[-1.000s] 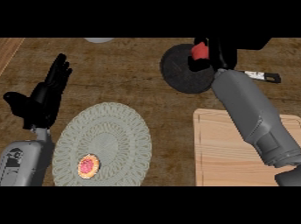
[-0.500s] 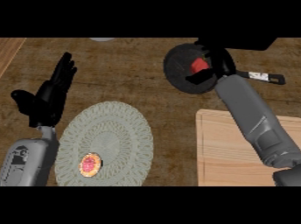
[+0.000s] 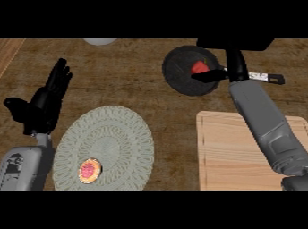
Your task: Pick the bell pepper from the cutting board and place it in the pan
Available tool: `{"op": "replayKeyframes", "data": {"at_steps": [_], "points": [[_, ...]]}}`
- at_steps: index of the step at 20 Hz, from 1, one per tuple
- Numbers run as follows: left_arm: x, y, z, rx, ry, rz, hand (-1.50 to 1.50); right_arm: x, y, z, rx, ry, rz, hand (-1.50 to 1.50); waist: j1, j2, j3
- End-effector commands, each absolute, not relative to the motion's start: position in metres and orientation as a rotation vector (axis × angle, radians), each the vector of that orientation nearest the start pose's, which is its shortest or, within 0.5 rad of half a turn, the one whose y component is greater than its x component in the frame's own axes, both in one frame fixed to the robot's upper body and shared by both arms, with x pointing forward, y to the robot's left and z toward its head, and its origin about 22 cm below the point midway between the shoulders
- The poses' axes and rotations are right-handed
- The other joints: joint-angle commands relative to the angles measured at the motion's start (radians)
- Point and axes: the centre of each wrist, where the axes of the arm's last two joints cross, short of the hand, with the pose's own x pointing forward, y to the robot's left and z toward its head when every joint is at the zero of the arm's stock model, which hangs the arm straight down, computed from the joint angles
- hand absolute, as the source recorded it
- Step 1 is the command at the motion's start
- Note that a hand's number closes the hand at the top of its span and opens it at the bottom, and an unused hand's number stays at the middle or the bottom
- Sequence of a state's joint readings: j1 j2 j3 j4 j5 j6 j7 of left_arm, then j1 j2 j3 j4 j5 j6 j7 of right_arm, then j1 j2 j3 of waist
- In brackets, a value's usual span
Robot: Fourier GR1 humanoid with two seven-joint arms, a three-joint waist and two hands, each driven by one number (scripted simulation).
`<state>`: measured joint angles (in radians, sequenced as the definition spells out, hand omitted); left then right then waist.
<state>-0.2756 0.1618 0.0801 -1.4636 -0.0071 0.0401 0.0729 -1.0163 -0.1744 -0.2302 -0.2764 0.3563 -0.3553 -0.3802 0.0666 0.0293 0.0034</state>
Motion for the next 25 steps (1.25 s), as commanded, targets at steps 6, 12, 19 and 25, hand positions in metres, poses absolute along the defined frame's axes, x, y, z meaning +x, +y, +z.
{"op": "replayKeyframes", "data": {"at_steps": [6, 12, 19, 25], "points": [[0.301, 0.281, 0.051, 0.213, -1.611, -0.059, 0.00, 0.419, -0.256, 0.012, -0.170, -1.748, 0.220, -1.50, -0.069, -0.031, -0.003], [0.292, 0.278, 0.054, 0.247, -1.608, -0.002, 0.00, 0.397, -0.285, 0.013, -0.064, -1.797, 0.279, -1.50, -0.108, -0.049, -0.005], [0.297, 0.282, 0.036, 0.245, -1.576, -0.009, 0.00, 0.336, -0.316, 0.011, -0.055, -1.777, 0.303, -1.50, -0.123, -0.047, -0.006], [0.308, 0.276, 0.043, 0.222, -1.620, -0.035, 0.00, 0.293, -0.299, 0.044, -0.155, -1.769, 0.321, -1.50, -0.084, -0.033, -0.004]]}}
